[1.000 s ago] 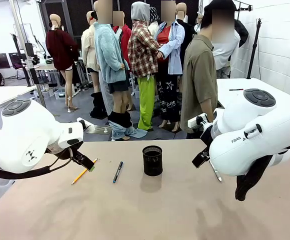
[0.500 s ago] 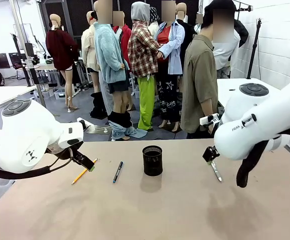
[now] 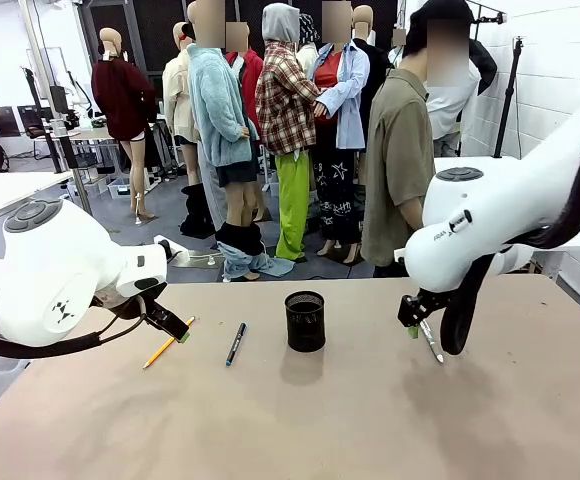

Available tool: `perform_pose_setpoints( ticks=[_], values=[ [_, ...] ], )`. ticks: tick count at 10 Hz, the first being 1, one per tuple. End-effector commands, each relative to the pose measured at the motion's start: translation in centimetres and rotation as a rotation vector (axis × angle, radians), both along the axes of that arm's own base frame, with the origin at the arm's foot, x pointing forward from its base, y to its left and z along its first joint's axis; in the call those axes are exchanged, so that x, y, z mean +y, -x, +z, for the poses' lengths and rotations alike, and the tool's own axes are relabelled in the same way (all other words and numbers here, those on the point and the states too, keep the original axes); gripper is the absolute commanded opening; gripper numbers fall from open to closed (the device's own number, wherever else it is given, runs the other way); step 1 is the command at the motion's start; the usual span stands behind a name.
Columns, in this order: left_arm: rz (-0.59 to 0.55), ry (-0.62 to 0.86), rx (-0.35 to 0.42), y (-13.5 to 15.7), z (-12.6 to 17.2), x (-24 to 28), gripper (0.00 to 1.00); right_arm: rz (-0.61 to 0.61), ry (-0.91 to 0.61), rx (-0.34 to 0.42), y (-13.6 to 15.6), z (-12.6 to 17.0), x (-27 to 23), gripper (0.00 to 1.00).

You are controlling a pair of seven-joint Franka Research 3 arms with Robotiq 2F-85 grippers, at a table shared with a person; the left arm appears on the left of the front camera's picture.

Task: Place the pens into the pen holder.
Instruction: Pick up a writing instrument from the table and place it into the Pen holder.

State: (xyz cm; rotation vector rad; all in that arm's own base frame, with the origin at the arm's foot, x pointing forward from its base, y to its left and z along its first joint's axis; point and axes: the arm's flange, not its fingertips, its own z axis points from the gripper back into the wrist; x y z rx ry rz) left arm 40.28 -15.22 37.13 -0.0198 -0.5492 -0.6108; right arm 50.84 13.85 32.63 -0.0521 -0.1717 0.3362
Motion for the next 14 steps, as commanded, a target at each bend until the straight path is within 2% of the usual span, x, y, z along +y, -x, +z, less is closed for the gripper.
perform_pose_setpoints(
  ticks=[1,6,7,11,12,14],
  values=[
    [0.003,0.002,0.0,0.0,0.0,0.1,1.0,-0.012,0.025,0.048,-1.6,-0.8,1.1,1.0],
    [0.003,0.002,0.0,0.0,0.0,0.1,1.0,-0.02,0.009,0.1,-2.9,-2.2,1.2,1.0],
    [0.003,0.002,0.0,0.0,0.0,0.1,1.0,-0.019,-0.011,0.108,-3.0,-2.3,1.1,0.88],
    [0.003,0.002,0.0,0.0,0.0,0.1,1.0,-0.047,-0.021,0.145,-3.0,-2.3,1.0,0.08],
    [0.003,0.002,0.0,0.0,0.0,0.1,1.0,-0.053,-0.021,0.152,-3.1,-2.3,1.0,0.0],
    [0.003,0.002,0.0,0.0,0.0,0.1,1.0,-0.054,-0.027,0.166,-3.1,-2.5,0.9,0.0]
  ],
)
